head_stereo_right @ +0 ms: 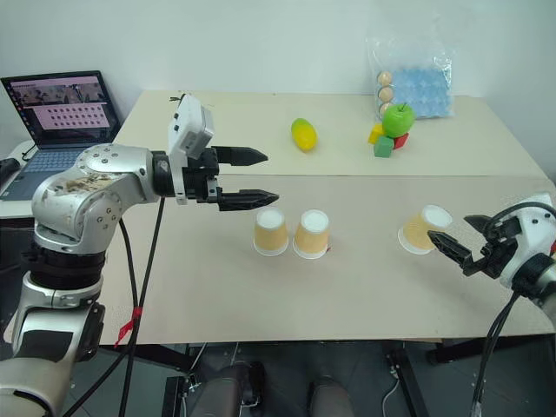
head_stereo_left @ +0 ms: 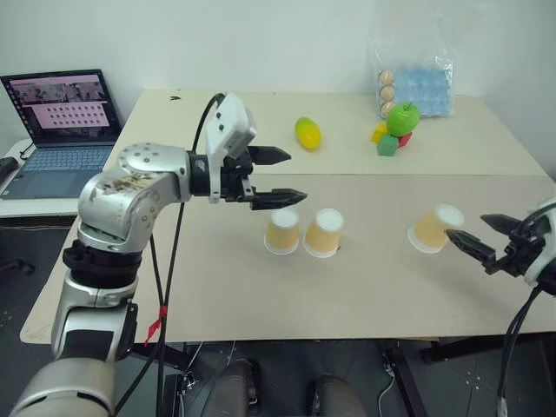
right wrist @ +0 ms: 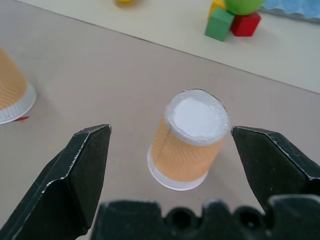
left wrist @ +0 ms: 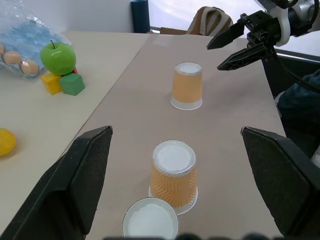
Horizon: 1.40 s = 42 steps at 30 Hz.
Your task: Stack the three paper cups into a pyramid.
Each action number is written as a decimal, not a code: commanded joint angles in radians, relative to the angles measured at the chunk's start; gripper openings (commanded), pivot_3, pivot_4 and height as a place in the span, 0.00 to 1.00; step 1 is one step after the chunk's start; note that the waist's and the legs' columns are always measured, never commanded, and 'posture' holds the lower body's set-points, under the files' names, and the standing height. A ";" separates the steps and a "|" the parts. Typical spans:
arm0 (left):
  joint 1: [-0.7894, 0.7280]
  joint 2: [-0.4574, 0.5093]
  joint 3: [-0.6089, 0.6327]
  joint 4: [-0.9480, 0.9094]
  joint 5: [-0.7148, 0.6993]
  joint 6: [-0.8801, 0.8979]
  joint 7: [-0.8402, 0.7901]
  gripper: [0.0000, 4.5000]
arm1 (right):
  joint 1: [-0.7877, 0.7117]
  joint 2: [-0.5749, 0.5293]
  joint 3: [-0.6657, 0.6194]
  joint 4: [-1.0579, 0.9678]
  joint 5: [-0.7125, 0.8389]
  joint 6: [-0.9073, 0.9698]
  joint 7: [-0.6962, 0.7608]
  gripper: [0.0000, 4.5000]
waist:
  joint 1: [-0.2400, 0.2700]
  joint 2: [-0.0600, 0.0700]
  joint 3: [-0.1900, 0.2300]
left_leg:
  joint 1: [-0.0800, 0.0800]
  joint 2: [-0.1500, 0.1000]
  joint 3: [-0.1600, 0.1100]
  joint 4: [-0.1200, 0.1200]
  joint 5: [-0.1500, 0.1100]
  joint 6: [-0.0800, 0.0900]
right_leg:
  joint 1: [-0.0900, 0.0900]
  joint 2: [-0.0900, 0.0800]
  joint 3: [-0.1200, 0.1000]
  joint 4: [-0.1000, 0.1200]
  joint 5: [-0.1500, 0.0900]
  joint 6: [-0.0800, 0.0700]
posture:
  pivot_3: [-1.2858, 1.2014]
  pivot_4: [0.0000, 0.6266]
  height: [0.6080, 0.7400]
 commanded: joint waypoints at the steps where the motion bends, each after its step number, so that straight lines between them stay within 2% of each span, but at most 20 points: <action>1: -0.026 0.001 0.003 -0.004 0.007 -0.025 0.007 0.97 | -0.020 0.027 -0.044 0.045 -0.015 -0.084 -0.022 1.00 | 0.000 0.000 0.000 | 0.000 0.000 0.000 0.000 0.000 0.000 | 0.000 0.001 0.000 0.000 0.000 0.000 | 0.52 0.24 1.00; 5: -0.010 0.025 -0.025 -0.010 0.047 -0.065 0.002 0.97 | -0.050 0.068 -0.028 0.094 -0.003 -0.121 -0.021 1.00 | -0.003 0.000 0.000 | 0.001 0.000 0.001 0.000 0.000 0.000 | 0.000 0.001 0.000 0.001 0.000 0.000 | 0.52 0.24 1.00; 16: -0.002 0.036 -0.005 -0.010 0.041 -0.060 0.021 0.97 | -0.164 0.135 0.092 0.188 -0.031 -0.149 -0.002 1.00 | -0.004 0.001 0.000 | 0.004 0.000 0.003 -0.001 0.000 0.000 | 0.000 -0.002 0.001 0.002 0.000 0.000 | 0.52 0.24 1.00; 29: 0.004 0.050 0.004 -0.019 0.035 -0.055 0.042 0.97 | -0.278 0.124 0.144 0.353 -0.082 -0.231 0.026 1.00 | -0.003 0.001 0.000 | 0.004 0.000 0.004 -0.002 0.000 0.000 | 0.000 -0.001 0.001 0.002 0.000 0.000 | 0.52 0.24 1.00; 39: 0.005 0.055 0.004 -0.029 0.031 -0.044 0.051 0.97 | -0.435 0.129 0.208 0.553 -0.148 -0.324 0.057 1.00 | -0.010 0.001 0.000 | 0.005 0.000 0.006 -0.002 0.000 -0.001 | 0.000 -0.001 0.002 0.002 0.000 0.000 | 0.52 0.24 1.00; 42: 0.006 0.057 0.007 -0.035 0.031 -0.041 0.057 1.00 | -0.459 0.128 0.225 0.595 -0.163 -0.341 0.063 0.85 | -0.010 0.001 0.000 | 0.005 0.000 0.007 -0.002 0.000 0.000 | 0.000 -0.001 0.002 0.001 0.000 0.000 | 0.52 0.24 1.00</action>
